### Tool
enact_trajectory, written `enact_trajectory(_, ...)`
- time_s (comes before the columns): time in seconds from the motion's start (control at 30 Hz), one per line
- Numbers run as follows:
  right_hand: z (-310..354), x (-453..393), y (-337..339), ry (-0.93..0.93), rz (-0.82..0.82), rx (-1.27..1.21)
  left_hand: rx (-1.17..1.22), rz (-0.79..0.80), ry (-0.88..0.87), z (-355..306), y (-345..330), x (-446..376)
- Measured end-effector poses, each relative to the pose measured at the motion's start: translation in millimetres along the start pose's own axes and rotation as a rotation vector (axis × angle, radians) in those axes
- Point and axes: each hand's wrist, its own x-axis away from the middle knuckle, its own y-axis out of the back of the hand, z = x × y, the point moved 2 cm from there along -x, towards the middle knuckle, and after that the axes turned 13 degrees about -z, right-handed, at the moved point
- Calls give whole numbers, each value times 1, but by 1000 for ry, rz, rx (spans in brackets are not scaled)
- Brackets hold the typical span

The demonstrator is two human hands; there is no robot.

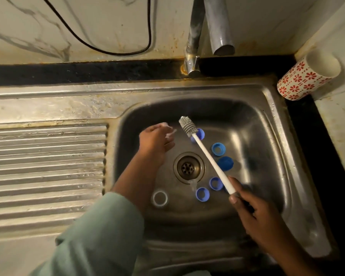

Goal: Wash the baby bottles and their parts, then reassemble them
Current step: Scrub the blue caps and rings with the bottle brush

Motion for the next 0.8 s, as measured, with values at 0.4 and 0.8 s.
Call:
enact_trajectory(0.4,22,-14,14,749,2,497,47,-37,-118,-35,92,40)
enact_trajectory(0.8,42,-80,13,1013,-217,669,-441,-165,-428,-49,111,37)
